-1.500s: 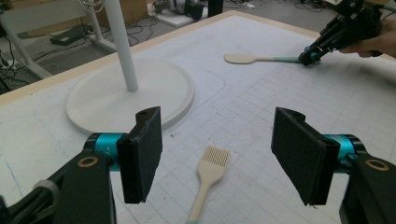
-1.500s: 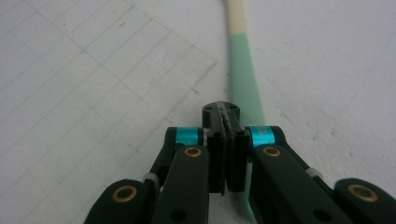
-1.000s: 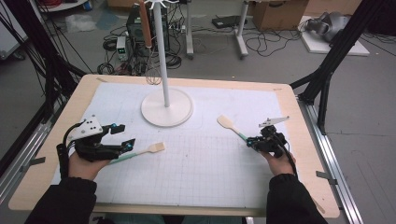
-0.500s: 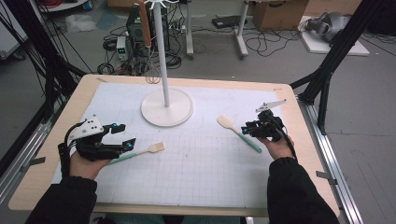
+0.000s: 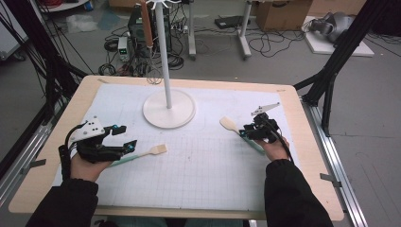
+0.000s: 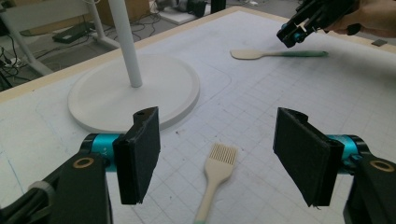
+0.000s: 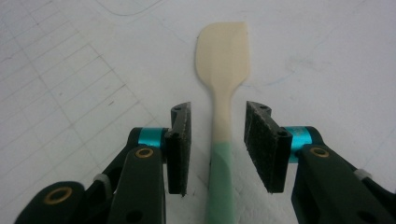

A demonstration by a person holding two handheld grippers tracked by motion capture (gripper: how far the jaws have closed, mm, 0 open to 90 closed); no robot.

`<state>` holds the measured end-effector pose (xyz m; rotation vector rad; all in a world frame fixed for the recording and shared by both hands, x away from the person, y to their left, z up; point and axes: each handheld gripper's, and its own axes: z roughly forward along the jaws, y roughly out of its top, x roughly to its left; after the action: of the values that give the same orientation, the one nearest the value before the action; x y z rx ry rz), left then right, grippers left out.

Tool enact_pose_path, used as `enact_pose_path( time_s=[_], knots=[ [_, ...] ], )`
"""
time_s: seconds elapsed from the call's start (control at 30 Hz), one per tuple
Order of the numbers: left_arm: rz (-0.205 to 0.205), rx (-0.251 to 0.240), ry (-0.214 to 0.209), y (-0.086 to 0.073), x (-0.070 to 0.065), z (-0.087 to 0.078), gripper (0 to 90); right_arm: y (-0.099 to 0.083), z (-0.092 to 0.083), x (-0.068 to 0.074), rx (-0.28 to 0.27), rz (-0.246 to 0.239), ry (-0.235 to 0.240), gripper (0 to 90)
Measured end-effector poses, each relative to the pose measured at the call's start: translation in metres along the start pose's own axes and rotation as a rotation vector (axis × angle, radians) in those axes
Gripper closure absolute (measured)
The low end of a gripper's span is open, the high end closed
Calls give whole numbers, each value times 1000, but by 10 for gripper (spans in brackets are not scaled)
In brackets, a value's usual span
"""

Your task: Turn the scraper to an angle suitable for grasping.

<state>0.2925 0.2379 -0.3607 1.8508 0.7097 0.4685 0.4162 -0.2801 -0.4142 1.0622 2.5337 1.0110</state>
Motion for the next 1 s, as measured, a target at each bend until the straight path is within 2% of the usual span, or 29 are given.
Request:
enact_pose_path(
  time_s=[0.4,0.57,1.0],
  knots=[
    [2,3,1,-1,0,0,321,-2,17,-1,41,-19,-17,670],
    [3,2,-1,-1,0,1,320,-4,21,-4,50,-12,-29,697],
    [2,-3,-7,-1,0,0,320,-3,22,-2,50,-24,-26,729]
  ],
)
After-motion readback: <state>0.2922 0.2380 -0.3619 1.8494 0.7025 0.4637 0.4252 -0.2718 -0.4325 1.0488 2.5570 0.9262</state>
